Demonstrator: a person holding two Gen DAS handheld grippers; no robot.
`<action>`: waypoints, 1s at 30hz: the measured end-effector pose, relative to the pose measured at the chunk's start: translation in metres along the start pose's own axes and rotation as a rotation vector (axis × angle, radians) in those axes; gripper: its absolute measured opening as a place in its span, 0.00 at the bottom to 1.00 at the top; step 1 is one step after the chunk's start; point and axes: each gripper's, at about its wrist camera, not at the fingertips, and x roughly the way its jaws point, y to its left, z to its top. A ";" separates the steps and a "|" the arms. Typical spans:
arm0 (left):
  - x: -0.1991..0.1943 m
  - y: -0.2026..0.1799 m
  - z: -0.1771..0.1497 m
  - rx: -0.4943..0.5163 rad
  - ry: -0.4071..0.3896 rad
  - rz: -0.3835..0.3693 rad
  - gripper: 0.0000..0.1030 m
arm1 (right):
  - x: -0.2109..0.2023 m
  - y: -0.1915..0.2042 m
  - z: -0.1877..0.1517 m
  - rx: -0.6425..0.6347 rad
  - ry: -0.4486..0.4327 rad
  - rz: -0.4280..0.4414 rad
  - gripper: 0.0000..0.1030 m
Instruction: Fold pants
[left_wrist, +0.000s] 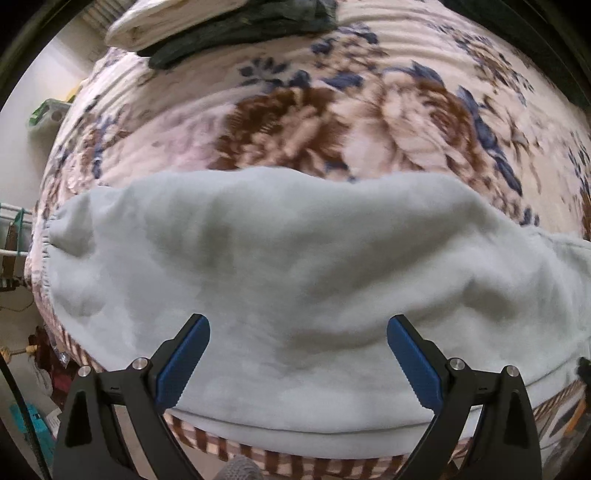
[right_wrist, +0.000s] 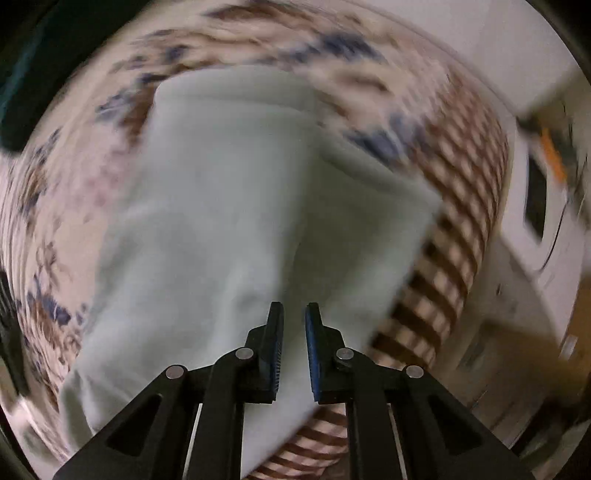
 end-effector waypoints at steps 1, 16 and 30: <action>0.002 -0.005 -0.001 0.009 0.008 0.000 0.95 | 0.013 -0.014 -0.001 0.055 0.040 0.073 0.13; 0.005 -0.033 -0.008 0.056 0.013 0.021 0.95 | 0.050 -0.060 0.024 0.309 0.026 0.412 0.38; 0.017 -0.052 -0.011 0.086 0.036 0.023 0.95 | 0.017 -0.034 0.040 0.075 -0.077 0.394 0.07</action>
